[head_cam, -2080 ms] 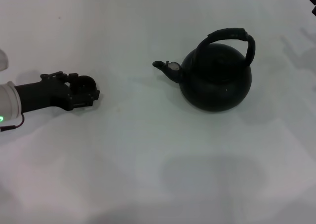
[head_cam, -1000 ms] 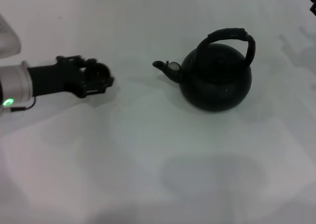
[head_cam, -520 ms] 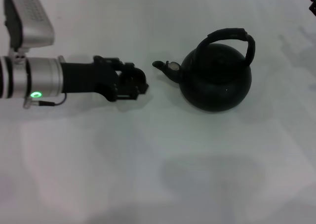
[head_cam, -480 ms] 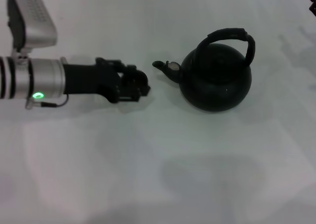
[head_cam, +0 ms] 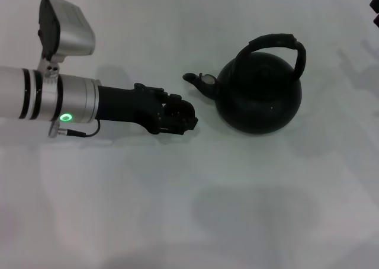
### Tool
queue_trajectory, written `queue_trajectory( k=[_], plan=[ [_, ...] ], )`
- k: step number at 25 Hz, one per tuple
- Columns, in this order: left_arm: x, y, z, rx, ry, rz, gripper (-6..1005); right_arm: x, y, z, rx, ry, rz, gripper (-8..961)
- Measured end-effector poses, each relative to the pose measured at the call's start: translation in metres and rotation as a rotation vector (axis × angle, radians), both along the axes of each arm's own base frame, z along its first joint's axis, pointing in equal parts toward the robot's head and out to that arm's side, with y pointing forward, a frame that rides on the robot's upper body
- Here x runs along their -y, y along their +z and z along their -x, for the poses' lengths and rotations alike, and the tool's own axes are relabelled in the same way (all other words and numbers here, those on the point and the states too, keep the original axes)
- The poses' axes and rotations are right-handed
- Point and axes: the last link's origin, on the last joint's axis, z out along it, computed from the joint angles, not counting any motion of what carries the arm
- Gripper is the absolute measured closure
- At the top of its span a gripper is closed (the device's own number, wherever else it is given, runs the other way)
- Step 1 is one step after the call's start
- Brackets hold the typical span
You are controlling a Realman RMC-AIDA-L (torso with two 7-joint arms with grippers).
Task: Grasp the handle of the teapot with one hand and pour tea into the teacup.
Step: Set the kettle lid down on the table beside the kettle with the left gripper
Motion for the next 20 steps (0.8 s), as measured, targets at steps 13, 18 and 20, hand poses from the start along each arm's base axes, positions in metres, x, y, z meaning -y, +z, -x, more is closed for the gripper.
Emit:
queue_trajectory(
  k=[13,18,20],
  plan=[
    [0.005,-0.008,0.016,-0.074,0.062,0.013,303,0.008,0.002,0.009,-0.032,0.072,0.012,305],
    [0.005,-0.008,0.019,-0.088,0.065,0.011,303,0.009,0.000,0.008,-0.030,0.069,0.023,305],
    [0.004,-0.008,0.019,-0.089,0.065,0.009,303,0.009,0.000,0.007,-0.031,0.064,0.026,305]
  ],
)
